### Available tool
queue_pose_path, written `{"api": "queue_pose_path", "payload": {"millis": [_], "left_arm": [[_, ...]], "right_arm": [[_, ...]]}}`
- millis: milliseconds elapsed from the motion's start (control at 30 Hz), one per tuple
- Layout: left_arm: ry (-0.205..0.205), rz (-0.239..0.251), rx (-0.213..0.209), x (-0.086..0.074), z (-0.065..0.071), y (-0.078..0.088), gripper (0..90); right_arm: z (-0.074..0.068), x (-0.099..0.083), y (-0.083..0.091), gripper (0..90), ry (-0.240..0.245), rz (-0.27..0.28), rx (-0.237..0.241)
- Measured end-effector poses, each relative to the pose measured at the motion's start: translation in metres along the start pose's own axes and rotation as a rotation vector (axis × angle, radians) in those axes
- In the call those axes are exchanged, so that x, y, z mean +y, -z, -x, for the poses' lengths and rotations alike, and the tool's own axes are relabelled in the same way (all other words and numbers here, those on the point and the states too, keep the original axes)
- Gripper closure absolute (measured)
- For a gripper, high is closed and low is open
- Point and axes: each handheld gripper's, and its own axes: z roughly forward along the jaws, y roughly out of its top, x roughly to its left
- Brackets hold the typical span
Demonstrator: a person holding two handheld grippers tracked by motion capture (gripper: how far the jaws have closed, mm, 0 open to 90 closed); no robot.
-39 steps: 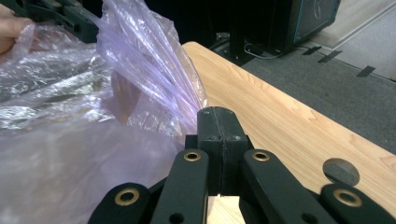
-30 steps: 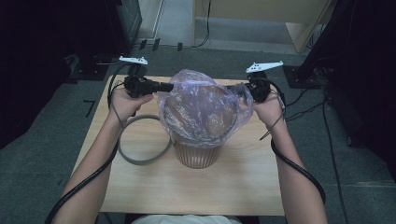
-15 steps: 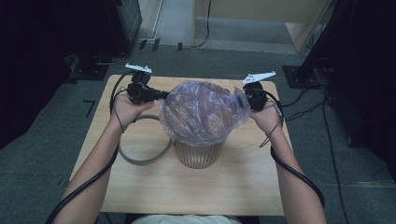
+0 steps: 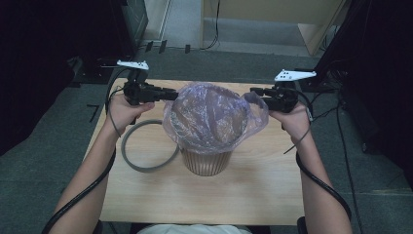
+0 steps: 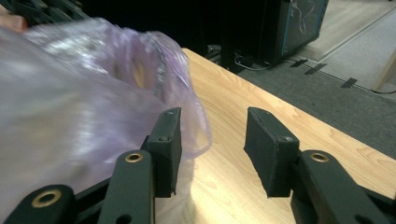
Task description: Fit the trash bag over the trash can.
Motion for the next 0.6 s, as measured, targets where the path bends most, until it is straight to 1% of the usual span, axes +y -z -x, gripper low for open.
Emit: {"api": "queue_pose_path", "payload": {"millis": [67,167,233,333,500,600], "left_arm": [[-0.01,0.008,0.004,0.002,0.004,0.004,66.7],[-0.012,0.016,-0.005,0.002,0.007,0.009,63.2],[-0.017,0.014,-0.008,0.002,0.011,0.011,61.8],[-0.024,0.013,-0.028,0.001,0.018,0.013,59.3],[-0.045,-0.007,-0.043,-0.002,0.028,0.011,56.9],[-0.046,-0.016,-0.049,-0.005,0.031,0.01,56.1]], "right_arm": [[-0.002,0.003,0.008,55.0,-0.007,0.006,0.01],[-0.006,0.004,0.018,54.7,-0.026,0.014,0.03],[-0.01,0.003,0.023,54.3,-0.038,0.018,0.056],[-0.016,-0.003,0.028,53.4,-0.031,0.008,0.07],[-0.026,-0.012,0.034,52.5,-0.016,-0.011,0.108],[-0.031,-0.015,0.037,52.1,-0.002,-0.015,0.123]]}}
